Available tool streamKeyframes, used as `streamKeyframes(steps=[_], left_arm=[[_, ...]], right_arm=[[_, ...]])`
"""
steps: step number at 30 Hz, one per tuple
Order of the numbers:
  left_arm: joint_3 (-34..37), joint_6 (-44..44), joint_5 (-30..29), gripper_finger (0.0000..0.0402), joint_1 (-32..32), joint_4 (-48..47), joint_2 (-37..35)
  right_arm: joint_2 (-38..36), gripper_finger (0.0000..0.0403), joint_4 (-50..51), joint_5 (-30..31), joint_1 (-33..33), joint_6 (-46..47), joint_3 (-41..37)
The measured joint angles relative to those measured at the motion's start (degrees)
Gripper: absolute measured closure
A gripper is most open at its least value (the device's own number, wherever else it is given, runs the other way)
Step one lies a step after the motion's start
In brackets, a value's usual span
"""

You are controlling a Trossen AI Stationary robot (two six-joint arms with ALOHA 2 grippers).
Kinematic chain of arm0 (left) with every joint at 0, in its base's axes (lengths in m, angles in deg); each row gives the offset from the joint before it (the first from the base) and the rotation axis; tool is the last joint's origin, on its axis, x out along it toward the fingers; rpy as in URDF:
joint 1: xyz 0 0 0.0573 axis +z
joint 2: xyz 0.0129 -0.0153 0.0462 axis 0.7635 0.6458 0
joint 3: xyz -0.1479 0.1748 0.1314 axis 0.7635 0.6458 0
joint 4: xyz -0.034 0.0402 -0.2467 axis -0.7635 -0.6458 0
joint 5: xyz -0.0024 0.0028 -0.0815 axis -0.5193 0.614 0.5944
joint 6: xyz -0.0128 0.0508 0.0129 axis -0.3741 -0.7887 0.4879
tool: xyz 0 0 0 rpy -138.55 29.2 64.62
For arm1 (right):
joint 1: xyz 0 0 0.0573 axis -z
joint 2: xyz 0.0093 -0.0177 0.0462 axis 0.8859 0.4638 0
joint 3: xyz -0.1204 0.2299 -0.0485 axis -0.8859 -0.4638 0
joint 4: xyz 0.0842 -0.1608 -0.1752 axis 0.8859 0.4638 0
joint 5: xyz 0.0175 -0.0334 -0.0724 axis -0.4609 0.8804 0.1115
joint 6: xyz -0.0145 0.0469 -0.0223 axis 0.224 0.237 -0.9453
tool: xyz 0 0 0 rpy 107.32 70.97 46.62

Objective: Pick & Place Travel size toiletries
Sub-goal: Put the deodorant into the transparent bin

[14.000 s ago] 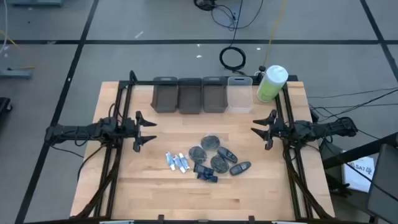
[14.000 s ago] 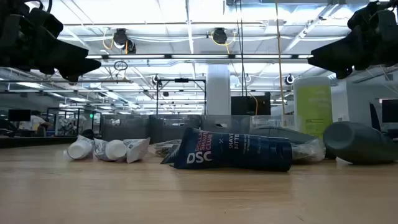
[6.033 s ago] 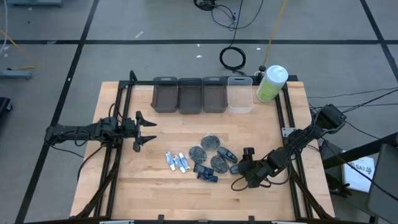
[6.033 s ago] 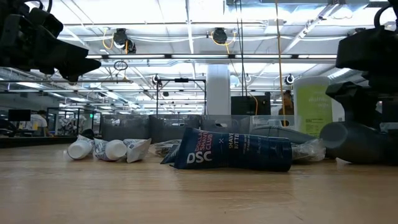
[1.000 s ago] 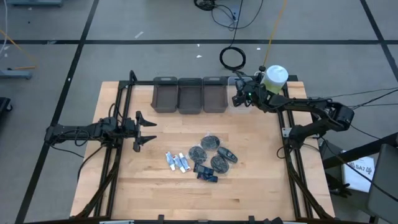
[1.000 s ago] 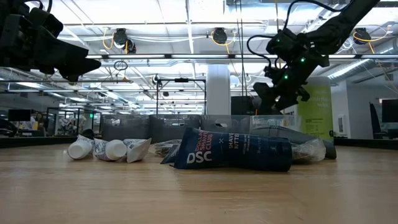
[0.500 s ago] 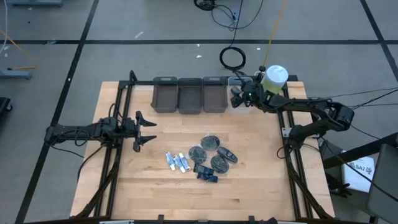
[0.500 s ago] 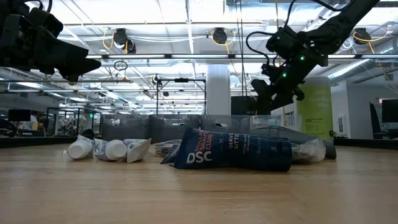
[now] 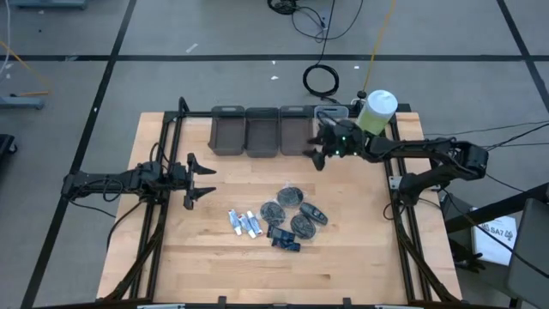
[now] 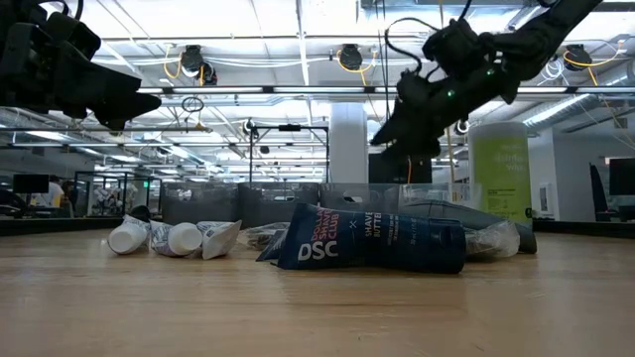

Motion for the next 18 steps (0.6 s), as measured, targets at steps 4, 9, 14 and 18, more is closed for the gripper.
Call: streamKeyframes(steps=[4, 9, 14, 18], left_arm=[[0.01, 0.00, 0.00, 0.0135, 0.00, 0.00, 0.00], [-0.02, 0.00, -0.01, 0.0135, 0.00, 0.00, 0.00], [-0.02, 0.00, 0.00, 0.0135, 0.00, 0.00, -0.02], [-0.01, 0.00, -0.02, 0.0135, 0.00, 0.00, -0.02]], right_arm=[[0.00, 0.0149, -1.27, -9.45, -4.23, 1.70, 0.00], [0.00, 0.0149, -4.19, -17.60, -9.79, 4.01, 0.00], [0.00, 0.0149, -6.90, -21.44, -16.20, 6.16, 0.00], [0.00, 0.0149, -6.41, -21.96, -23.46, 5.87, -0.11]])
